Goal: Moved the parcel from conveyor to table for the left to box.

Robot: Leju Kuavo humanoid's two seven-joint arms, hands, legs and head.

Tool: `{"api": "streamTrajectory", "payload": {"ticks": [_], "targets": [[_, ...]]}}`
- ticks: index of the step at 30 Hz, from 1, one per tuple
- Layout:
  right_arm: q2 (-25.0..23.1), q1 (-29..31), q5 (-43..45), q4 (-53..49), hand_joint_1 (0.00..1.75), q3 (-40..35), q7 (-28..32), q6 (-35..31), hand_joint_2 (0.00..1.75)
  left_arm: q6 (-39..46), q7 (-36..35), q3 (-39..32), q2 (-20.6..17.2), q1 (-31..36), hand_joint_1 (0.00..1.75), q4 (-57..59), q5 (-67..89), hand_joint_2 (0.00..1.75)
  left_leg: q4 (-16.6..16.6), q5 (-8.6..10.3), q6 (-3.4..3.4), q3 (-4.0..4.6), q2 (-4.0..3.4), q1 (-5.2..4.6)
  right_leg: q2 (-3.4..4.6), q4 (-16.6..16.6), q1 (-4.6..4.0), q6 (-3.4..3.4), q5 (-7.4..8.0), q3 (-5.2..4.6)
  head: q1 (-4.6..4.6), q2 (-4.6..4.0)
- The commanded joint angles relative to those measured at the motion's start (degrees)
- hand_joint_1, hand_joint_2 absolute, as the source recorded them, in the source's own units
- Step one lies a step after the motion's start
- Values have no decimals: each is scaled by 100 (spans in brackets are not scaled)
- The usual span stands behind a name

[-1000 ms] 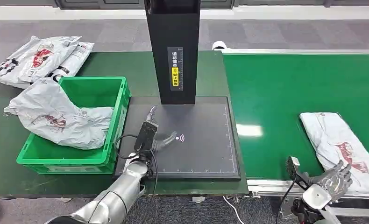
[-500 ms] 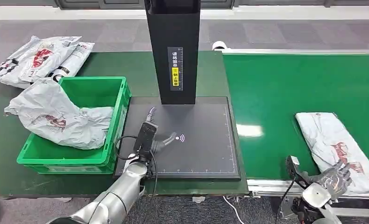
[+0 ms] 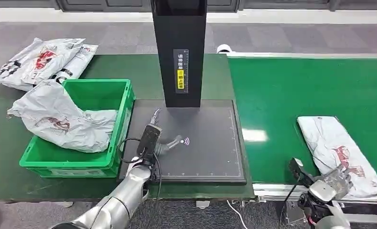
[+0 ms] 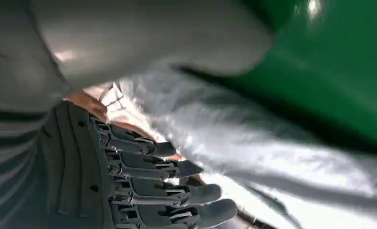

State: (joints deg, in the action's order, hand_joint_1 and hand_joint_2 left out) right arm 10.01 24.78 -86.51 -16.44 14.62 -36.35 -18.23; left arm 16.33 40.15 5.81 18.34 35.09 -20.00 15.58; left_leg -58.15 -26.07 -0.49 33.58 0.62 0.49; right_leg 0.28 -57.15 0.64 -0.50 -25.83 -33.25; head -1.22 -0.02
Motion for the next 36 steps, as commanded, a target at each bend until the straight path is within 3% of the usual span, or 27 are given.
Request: {"api": "streamTrajectory", "payload": {"ticks": [1,24,25,28,29,30,31,33,36], "targets": [[-250,34,-296,243,175,610,73,48,175,44,-15,-151,-146,106,0,92,-24,175,11,18,8,10,7,0,-15,17,-2,-3,15,2,2,0],[-258,73,-349,234,175,652,140,-104,175,70,-15,-153,-150,109,0,87,-31,175,8,14,16,19,20,-9,-18,12,8,-17,17,-7,2,2],[-263,85,-349,202,175,597,192,-327,175,83,-15,-157,-150,107,0,88,-34,175,6,13,16,20,23,-10,-20,9,9,-18,15,-7,2,2],[-379,262,-313,28,175,725,916,-1631,175,180,-15,-183,-176,55,0,48,-47,175,8,14,16,20,14,-10,-13,12,10,-16,19,-9,2,2],[-501,317,-171,-266,175,862,1426,-2177,175,224,-15,-196,-191,37,0,44,-47,175,9,14,15,21,2,-13,-2,9,13,-15,21,-15,2,0],[-557,279,-134,-513,175,910,1556,-2177,175,226,-15,-197,-193,36,0,46,-46,175,2,12,16,26,3,-14,0,3,14,-17,19,-18,2,2],[-917,63,87,-1774,175,1181,2358,-2177,175,277,-15,-221,-201,34,0,49,-47,175,10,15,15,25,-11,-15,11,8,15,-15,25,-21,2,2],[-1461,-37,275,-2821,175,1499,3338,-2177,175,315,-15,-246,-196,61,0,74,-37,175,3,11,13,42,-35,-22,36,-8,23,-14,28,-47,2,2],[-2120,-27,639,-3537,175,1658,4580,-2177,175,358,-15,-268,-191,110,0,133,8,175,7,12,5,42,-47,-20,48,-12,19,-6,34,-59,2,2]]}}
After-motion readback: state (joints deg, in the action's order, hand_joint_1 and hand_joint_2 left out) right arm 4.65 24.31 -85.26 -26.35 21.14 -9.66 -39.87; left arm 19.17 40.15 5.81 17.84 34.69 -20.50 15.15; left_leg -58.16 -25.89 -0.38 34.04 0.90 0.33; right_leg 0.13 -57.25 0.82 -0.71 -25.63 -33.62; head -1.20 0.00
